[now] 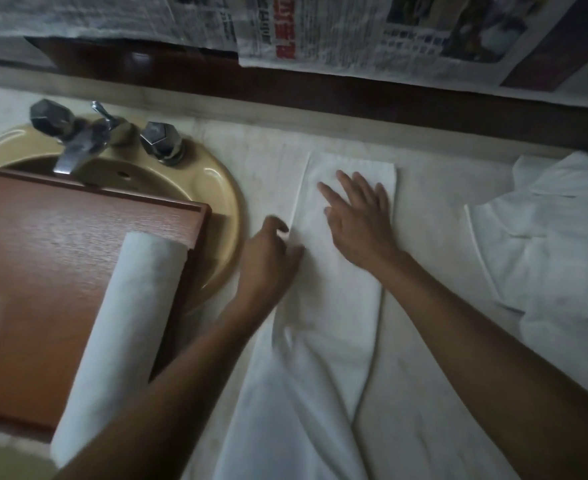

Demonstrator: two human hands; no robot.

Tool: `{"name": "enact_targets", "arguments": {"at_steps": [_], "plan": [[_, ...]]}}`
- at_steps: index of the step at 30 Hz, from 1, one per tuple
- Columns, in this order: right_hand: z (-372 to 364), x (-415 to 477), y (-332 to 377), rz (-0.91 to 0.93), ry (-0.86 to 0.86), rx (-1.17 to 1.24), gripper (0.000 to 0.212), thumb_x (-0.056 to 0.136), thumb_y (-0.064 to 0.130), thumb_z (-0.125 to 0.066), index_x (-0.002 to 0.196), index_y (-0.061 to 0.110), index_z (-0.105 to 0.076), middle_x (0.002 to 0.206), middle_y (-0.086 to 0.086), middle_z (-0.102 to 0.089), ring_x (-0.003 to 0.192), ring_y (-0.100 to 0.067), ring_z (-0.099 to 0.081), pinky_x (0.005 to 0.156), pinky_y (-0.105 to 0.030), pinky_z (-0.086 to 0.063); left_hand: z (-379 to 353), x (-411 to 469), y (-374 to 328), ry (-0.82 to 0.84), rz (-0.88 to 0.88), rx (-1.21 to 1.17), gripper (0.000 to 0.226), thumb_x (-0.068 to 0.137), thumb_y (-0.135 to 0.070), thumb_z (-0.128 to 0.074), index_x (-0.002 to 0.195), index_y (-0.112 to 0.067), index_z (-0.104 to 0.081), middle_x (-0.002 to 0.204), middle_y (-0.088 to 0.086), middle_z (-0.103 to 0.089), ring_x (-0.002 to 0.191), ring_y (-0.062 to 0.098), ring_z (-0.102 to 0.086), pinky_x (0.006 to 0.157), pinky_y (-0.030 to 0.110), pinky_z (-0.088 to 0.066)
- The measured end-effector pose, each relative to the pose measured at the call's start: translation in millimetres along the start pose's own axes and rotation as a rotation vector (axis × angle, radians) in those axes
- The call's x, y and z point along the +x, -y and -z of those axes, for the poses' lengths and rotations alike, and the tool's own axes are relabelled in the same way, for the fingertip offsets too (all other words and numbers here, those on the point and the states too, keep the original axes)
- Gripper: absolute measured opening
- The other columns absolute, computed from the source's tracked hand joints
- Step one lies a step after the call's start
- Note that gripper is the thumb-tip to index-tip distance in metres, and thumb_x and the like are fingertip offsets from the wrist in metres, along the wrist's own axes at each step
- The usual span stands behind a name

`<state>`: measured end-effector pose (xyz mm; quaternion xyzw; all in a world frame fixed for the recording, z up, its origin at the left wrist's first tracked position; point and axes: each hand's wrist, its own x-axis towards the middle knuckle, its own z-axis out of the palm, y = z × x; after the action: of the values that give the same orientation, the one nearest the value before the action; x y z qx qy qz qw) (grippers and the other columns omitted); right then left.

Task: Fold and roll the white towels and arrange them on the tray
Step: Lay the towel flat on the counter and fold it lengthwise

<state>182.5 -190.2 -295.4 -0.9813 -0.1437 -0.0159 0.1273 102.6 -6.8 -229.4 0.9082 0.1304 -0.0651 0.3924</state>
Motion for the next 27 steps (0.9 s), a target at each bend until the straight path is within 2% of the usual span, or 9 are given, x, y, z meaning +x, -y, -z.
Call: {"name": "enact_targets", "arguments": {"at_steps": [2,6,8,12,16,20,24,25,27], "plan": [[2.5,10.1,-3.9,-0.005,0.004,-0.009,0.050,0.105,0.041,-0.034,0.154,0.038,-0.042,0.167,0.000,-0.031,0.155,-0.028,-0.023,0.123,-0.059,-0.015,-0.5,-55.3,17.3,0.005,0.061,-0.025,0.027,0.087,-0.021,-0.073,0.107,-0.020,-0.055,0.068,-0.006,-0.066,0.062,0.004,-0.062,0.059,0.030,-0.048],[4.1,27.4,-14.2,0.038,0.030,-0.032,0.048,0.107,0.040,-0.032,0.155,0.037,-0.040,0.167,0.000,-0.030,0.155,-0.029,-0.023,0.121,-0.060,-0.016,-0.1,-129.2,35.2,0.063,0.242,-0.051,0.018,0.085,-0.031,-0.076,0.089,-0.027,-0.059,0.064,-0.010,-0.066,0.064,0.000,-0.062,0.055,0.015,-0.041],[6.0,38.4,-17.4,0.046,0.064,-0.041,0.048,0.109,0.039,-0.031,0.156,0.038,-0.036,0.168,0.000,-0.026,0.156,-0.028,-0.019,0.122,-0.061,-0.015,-1.5,-133.3,39.2,0.068,0.295,-0.088,0.017,0.085,-0.034,-0.075,0.080,-0.025,-0.061,0.065,-0.009,-0.068,0.062,0.002,-0.063,0.057,0.019,-0.044],[16.7,37.3,-1.3,0.002,0.033,-0.014,0.048,0.109,0.034,-0.041,0.156,0.032,-0.040,0.168,-0.006,-0.026,0.156,-0.034,-0.018,0.123,-0.062,-0.012,2.8,-114.7,41.4,0.075,0.451,-0.445,0.031,0.088,-0.032,-0.075,0.076,-0.007,-0.061,0.063,0.005,-0.067,0.058,0.021,-0.064,0.063,0.038,-0.052],[14.3,-16.6,37.6,0.134,-0.052,0.110,0.041,0.104,0.035,-0.048,0.143,0.029,-0.057,0.158,-0.005,-0.044,0.150,-0.030,-0.032,0.122,-0.059,-0.020,4.9,-109.3,47.1,0.100,0.500,-0.518,0.031,0.089,-0.031,-0.074,0.076,-0.009,-0.057,0.066,0.010,-0.067,0.062,0.034,-0.067,0.063,0.047,-0.058],[-3.0,-45.0,36.9,0.183,0.051,0.001,0.048,0.106,0.043,-0.035,0.153,0.035,-0.044,0.166,0.005,-0.033,0.155,-0.024,-0.025,0.121,-0.059,-0.019,12.3,-109.1,39.3,0.168,0.583,-0.600,0.028,0.095,-0.030,-0.071,0.091,-0.004,-0.062,0.068,0.004,-0.067,0.062,0.025,-0.064,0.061,0.040,-0.053],[0.8,-27.6,33.4,0.166,0.079,0.003,0.050,0.106,0.044,-0.032,0.154,0.036,-0.042,0.167,0.006,-0.030,0.156,-0.022,-0.021,0.123,-0.058,-0.015,26.5,-118.9,36.2,0.558,0.680,-0.979,0.029,0.096,-0.024,-0.068,0.118,-0.004,-0.067,0.111,0.017,-0.075,0.101,0.034,-0.073,0.095,0.046,-0.057],[1.2,-24.4,32.8,0.162,0.082,0.005,0.050,0.106,0.044,-0.031,0.154,0.037,-0.042,0.167,0.006,-0.029,0.156,-0.021,-0.021,0.124,-0.057,-0.015,29.5,-121.6,38.5,0.549,0.618,-0.891,0.025,0.097,-0.022,-0.067,0.117,-0.007,-0.068,0.111,0.015,-0.076,0.099,0.030,-0.075,0.092,0.043,-0.059],[1.9,-20.3,30.7,0.175,0.081,-0.004,0.050,0.107,0.045,-0.031,0.154,0.037,-0.041,0.168,0.006,-0.029,0.156,-0.021,-0.020,0.124,-0.057,-0.015,32.5,-124.9,40.5,0.353,0.519,-0.660,0.009,0.099,-0.017,-0.064,0.097,-0.012,-0.071,0.095,0.010,-0.077,0.080,0.018,-0.075,0.070,0.030,-0.059]]}}
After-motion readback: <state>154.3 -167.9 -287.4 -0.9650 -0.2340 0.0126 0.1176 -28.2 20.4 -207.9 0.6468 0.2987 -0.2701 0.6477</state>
